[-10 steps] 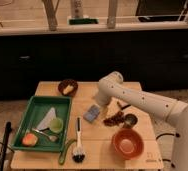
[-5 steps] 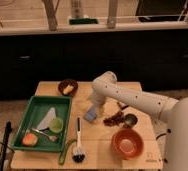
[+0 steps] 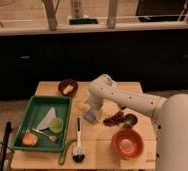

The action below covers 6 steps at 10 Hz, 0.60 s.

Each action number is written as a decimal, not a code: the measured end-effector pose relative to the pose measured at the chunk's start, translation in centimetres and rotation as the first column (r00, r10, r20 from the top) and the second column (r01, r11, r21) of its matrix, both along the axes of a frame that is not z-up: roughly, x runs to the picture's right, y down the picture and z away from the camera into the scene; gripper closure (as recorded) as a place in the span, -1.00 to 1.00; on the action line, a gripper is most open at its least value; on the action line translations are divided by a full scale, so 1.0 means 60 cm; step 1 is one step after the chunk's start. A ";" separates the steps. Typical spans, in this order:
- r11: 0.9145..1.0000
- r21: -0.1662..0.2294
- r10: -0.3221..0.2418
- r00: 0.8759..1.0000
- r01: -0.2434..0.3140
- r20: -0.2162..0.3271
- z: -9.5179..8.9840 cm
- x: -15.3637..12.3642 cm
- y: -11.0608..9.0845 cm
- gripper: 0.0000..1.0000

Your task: Place sponge in table surface

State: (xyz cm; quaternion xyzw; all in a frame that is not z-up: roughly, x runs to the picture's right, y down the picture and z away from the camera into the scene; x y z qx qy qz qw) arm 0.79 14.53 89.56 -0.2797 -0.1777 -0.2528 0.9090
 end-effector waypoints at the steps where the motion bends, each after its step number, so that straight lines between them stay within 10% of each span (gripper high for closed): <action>1: 1.000 -0.006 0.003 1.000 -0.003 0.001 0.006 0.000 0.004 -0.41; 6: 1.000 0.000 0.003 1.000 -0.003 0.020 0.002 0.001 -0.014 0.85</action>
